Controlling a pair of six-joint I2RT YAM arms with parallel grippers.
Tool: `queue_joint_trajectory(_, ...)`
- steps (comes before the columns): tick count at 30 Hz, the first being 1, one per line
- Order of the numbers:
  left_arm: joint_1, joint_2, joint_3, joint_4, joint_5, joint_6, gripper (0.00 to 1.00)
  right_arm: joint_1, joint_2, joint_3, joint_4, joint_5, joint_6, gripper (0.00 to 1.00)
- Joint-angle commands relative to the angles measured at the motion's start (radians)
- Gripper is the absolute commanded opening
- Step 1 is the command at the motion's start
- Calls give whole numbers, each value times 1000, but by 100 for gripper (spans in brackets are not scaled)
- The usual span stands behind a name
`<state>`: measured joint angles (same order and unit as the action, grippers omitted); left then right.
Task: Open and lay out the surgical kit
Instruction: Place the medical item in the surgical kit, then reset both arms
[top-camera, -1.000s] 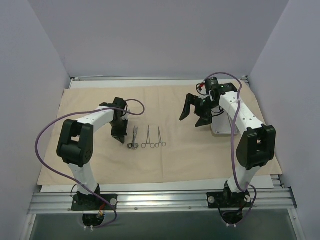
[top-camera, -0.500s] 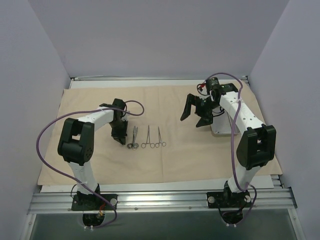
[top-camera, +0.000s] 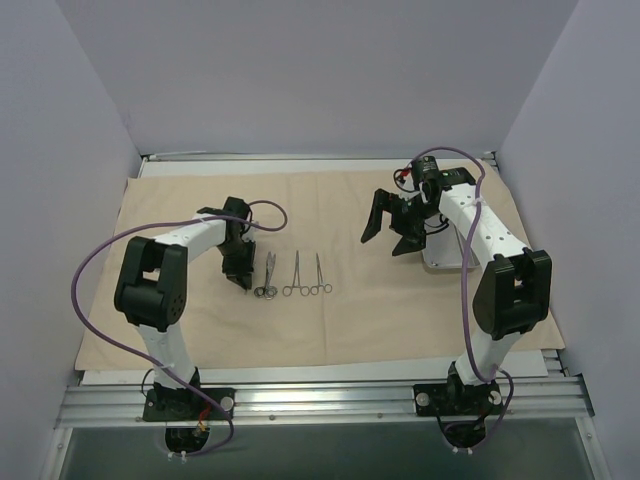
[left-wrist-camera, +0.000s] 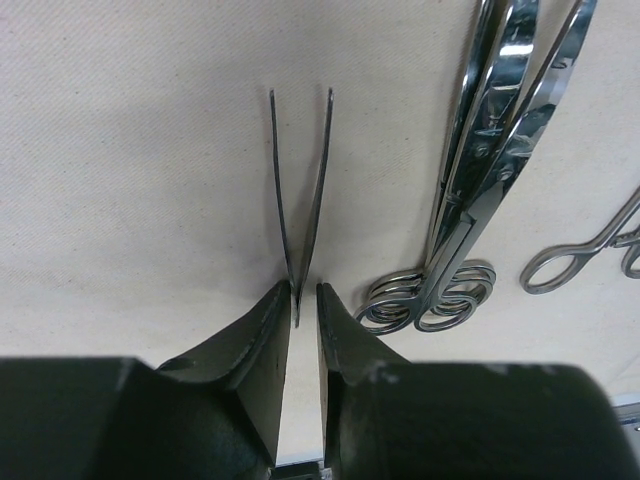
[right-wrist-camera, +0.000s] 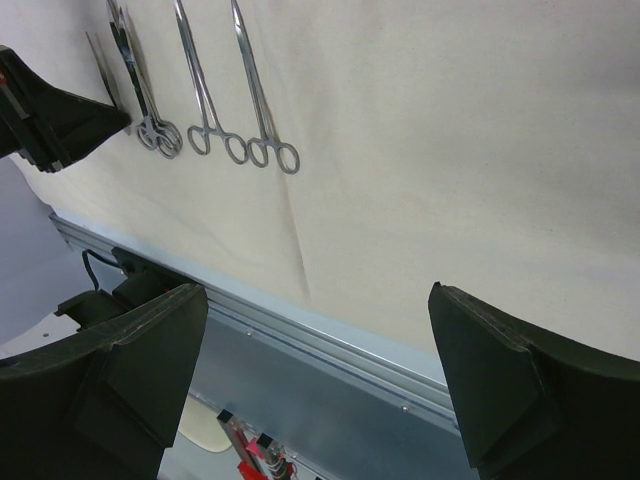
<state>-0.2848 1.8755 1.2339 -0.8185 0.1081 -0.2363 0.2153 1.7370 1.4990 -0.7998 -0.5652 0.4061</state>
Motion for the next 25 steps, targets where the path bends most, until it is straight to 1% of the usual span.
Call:
queue_joint_trajectory(1,21,-64,-7,22,-12,-3,26,-7,-44,-6,-19,-16,-12,100)
queue_joint_trajectory(6,42,-134,12,-14,-1,-1,27,-7,-40,1,-21,-1,-44,100)
queue_joint_trajectory(8,58,-196,41,-50,8,-3,27,-7,-47,-8,-12,16,-64,100)
queue_joint_trajectory(10,67,-270,80,-86,16,5,28,-7,-60,-29,17,39,-64,100)
queue_joint_trajectory(11,70,-292,93,-93,43,11,29,-7,-77,-45,61,45,-58,100)
queue_joint_trajectory(12,70,-315,101,-94,56,12,30,-5,-85,-86,85,65,-43,100)
queue_joint_trajectory(13,72,-353,104,-91,71,12,34,-5,-91,-111,109,74,-35,100)
queue_joint_trajectory(14,79,-369,102,-82,141,12,38,-4,-93,-137,160,83,-26,100)
queue_joint_trajectory(15,82,-386,96,-68,168,6,52,-2,-93,-184,181,87,-10,100)
queue_joint_trajectory(16,82,-418,88,-45,188,-1,95,-1,-88,-201,198,88,-4,100)
queue_joint_trajectory(19,79,-487,52,-2,220,-24,94,22,-83,-258,263,106,23,100)
queue_joint_trajectory(22,85,-561,-4,39,289,-76,94,50,-105,-347,390,49,33,100)
queue_joint_trajectory(23,87,-581,-19,56,312,-90,94,70,-131,-365,459,50,22,100)
queue_joint_trajectory(24,88,-628,-69,112,346,-110,94,82,-155,-393,503,63,11,100)
queue_joint_trajectory(25,96,-656,-98,139,369,-174,94,85,-183,-472,552,79,13,100)
